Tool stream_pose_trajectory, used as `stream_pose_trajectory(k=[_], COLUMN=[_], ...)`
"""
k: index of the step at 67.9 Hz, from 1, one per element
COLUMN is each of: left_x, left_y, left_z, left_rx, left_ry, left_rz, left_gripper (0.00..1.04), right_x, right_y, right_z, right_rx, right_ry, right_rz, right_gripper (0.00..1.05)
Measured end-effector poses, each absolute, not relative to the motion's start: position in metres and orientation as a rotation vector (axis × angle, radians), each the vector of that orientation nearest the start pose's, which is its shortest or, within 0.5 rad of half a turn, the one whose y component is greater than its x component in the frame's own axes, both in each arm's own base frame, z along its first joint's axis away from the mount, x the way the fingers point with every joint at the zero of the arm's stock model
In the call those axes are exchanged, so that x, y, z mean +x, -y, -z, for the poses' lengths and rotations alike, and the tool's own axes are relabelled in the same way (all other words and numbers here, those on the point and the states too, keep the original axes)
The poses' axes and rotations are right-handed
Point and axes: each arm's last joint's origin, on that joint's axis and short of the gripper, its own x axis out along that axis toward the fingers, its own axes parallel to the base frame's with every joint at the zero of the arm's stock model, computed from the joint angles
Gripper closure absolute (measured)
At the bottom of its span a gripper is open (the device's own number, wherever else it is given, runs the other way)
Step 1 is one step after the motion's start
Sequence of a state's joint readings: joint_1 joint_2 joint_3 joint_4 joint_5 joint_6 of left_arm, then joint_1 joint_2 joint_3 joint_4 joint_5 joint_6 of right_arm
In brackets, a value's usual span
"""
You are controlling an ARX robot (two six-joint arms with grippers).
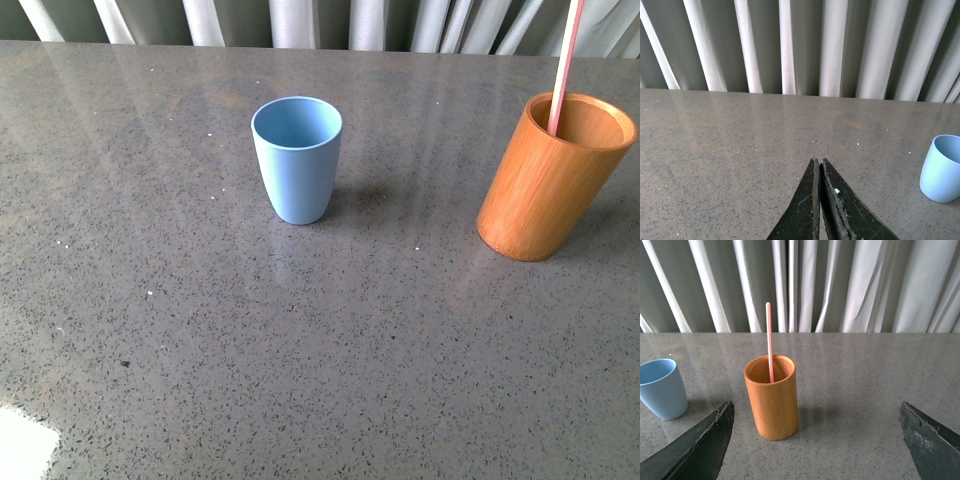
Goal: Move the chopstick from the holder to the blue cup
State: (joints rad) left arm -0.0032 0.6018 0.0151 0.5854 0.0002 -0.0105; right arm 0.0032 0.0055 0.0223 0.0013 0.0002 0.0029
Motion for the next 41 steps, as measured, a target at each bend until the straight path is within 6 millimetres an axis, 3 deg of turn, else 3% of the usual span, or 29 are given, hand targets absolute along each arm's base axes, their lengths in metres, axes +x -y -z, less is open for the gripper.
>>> stream_pose_trajectory(k=[41], left_x=[0.116], left_y=[0.000], left_z=[-0.172], left_rx=[-0.011], left_ry=[0.015], left_rz=[0.004], left_gripper=[1.03], right_x=[0.097], right_y=[0.000], right_z=[-0.171], right_rx=[0.003], right_ry=[0.018], right_rz=[-0.003], right_gripper=[0.09])
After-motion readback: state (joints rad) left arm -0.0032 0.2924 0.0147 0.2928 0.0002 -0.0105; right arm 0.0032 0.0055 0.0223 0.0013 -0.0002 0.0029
